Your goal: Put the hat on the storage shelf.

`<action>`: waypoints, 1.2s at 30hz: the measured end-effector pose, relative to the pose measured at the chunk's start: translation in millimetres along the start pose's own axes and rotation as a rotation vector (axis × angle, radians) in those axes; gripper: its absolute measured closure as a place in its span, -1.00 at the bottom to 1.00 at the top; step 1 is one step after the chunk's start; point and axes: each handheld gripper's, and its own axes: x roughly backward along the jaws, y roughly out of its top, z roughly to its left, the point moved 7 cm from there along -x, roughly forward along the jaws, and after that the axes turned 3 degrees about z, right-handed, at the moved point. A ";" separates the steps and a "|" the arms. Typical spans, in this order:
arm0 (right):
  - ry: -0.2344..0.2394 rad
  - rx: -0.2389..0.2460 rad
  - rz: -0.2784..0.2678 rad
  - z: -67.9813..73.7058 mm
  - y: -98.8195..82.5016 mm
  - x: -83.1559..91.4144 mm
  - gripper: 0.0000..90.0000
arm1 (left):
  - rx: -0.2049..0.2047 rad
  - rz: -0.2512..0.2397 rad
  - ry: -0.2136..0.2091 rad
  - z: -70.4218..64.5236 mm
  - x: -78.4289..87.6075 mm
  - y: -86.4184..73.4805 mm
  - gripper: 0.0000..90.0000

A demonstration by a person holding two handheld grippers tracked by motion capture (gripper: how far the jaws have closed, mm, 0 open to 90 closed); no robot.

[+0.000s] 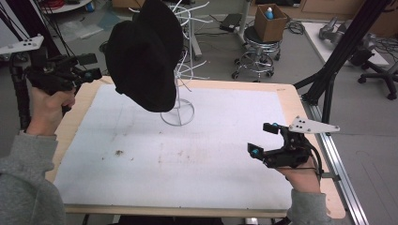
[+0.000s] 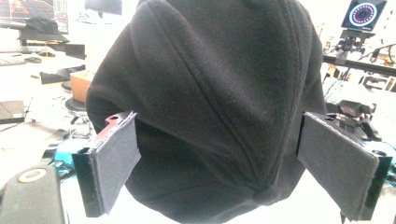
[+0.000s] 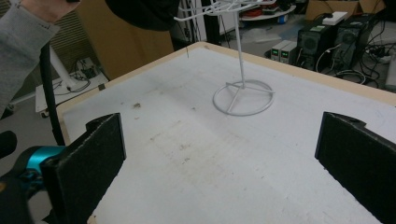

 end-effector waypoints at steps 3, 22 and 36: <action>-0.006 -0.002 -0.010 -1.1 0.6 2.0 -0.98 | -0.016 0.008 0.014 -4.9 3.3 -5.1 -0.70; -0.018 -0.006 -0.038 -4.9 2.9 8.2 -0.98 | 0.032 0.019 0.063 -17.8 36.4 -58.9 -0.75; -0.030 -0.008 -0.042 -6.2 3.8 6.5 -0.98 | 0.022 0.068 0.104 -27.1 48.5 -95.3 -0.75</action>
